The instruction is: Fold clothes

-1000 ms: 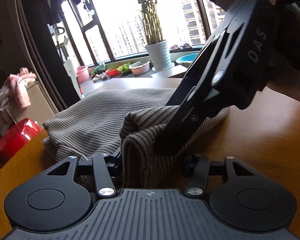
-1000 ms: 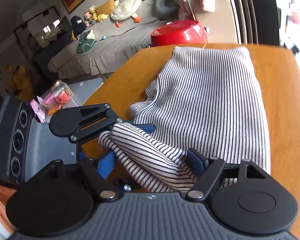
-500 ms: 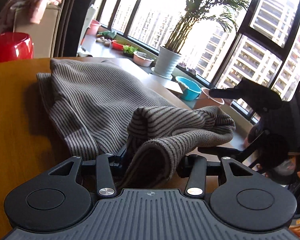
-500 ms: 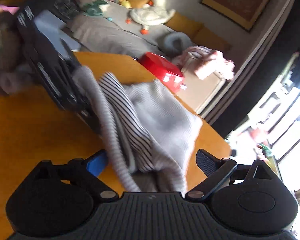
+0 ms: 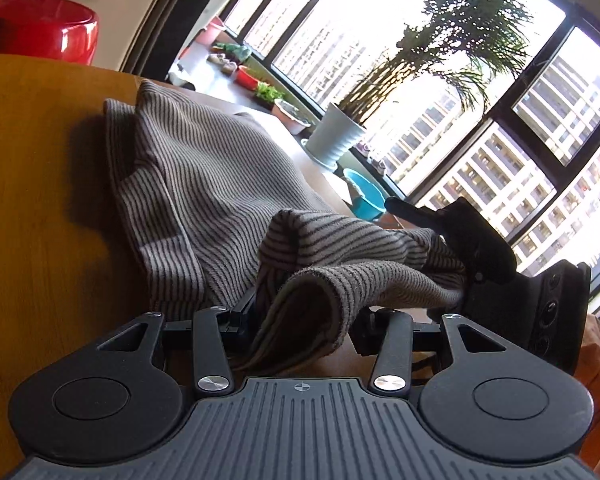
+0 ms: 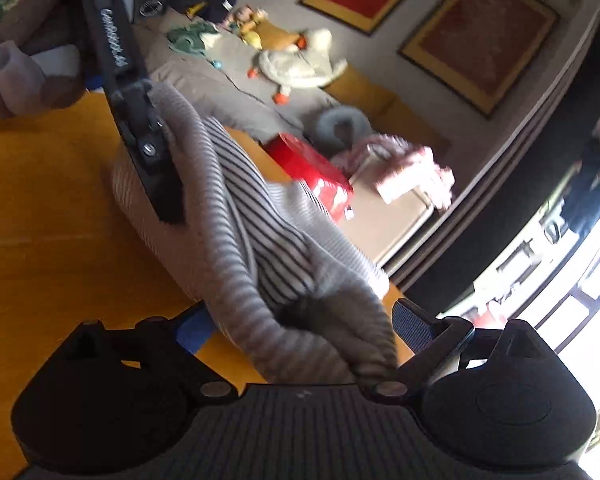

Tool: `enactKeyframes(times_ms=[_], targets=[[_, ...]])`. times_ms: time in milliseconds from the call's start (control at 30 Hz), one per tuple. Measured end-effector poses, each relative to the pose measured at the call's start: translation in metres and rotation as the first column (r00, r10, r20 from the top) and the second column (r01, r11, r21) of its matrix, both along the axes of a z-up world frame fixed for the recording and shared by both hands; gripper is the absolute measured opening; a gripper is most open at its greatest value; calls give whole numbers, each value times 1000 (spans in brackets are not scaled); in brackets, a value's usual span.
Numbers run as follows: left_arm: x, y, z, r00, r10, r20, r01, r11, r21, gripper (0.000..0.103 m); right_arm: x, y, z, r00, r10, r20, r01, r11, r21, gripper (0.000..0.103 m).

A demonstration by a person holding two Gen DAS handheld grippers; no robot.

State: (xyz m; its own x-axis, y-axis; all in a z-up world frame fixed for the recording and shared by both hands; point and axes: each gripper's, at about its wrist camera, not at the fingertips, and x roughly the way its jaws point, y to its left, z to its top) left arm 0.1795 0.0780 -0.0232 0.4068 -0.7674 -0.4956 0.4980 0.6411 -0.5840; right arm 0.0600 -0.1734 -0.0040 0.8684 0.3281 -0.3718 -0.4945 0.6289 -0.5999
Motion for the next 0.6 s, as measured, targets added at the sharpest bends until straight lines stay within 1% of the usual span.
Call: enactKeyframes(times_ms=[33, 67, 100, 233, 267, 300, 367, 433, 467, 533, 567, 600], targets=[[1, 3, -1, 1000, 8, -6, -8, 1000, -8, 49, 1, 4, -1, 1000, 11, -4, -11, 1000, -4, 86], [1, 6, -2, 1000, 16, -13, -16, 1000, -16, 49, 1, 9, -2, 1000, 22, -8, -22, 1000, -8, 79], [2, 9, -3, 1000, 24, -19, -25, 999, -23, 49, 2, 12, -3, 1000, 27, -14, -27, 1000, -7, 77], [5, 20, -6, 997, 56, -46, -58, 997, -54, 49, 0, 28, -2, 999, 35, -16, -35, 999, -5, 76], [6, 23, -7, 997, 63, -52, -66, 996, -61, 49, -2, 32, -2, 998, 50, -23, -50, 999, -10, 78], [6, 26, -8, 996, 71, -59, -75, 995, -68, 49, -3, 36, -2, 997, 64, -30, -65, 998, -14, 85], [7, 30, -9, 994, 79, -69, -84, 993, -78, 49, -7, 43, -4, 993, 106, -41, -108, 993, -38, 92], [9, 30, -9, 994, 81, -72, -86, 993, -80, 49, -8, 47, -9, 993, 115, -20, -117, 990, -74, 92], [10, 29, -8, 994, 83, -72, -88, 993, -76, 49, -6, 48, -10, 994, 107, -16, -108, 992, -72, 91], [5, 26, -3, 995, 89, -47, -91, 995, -48, 49, -1, 50, -9, 997, 79, -16, -80, 996, -49, 77], [-1, 25, 1, 996, 89, -24, -90, 996, -27, 49, 2, 49, -6, 997, 64, -39, -65, 998, -21, 62], [-5, 25, 7, 996, 87, 1, -87, 996, -3, 50, 5, 46, -1, 995, 57, -87, -56, 998, 23, 47]])
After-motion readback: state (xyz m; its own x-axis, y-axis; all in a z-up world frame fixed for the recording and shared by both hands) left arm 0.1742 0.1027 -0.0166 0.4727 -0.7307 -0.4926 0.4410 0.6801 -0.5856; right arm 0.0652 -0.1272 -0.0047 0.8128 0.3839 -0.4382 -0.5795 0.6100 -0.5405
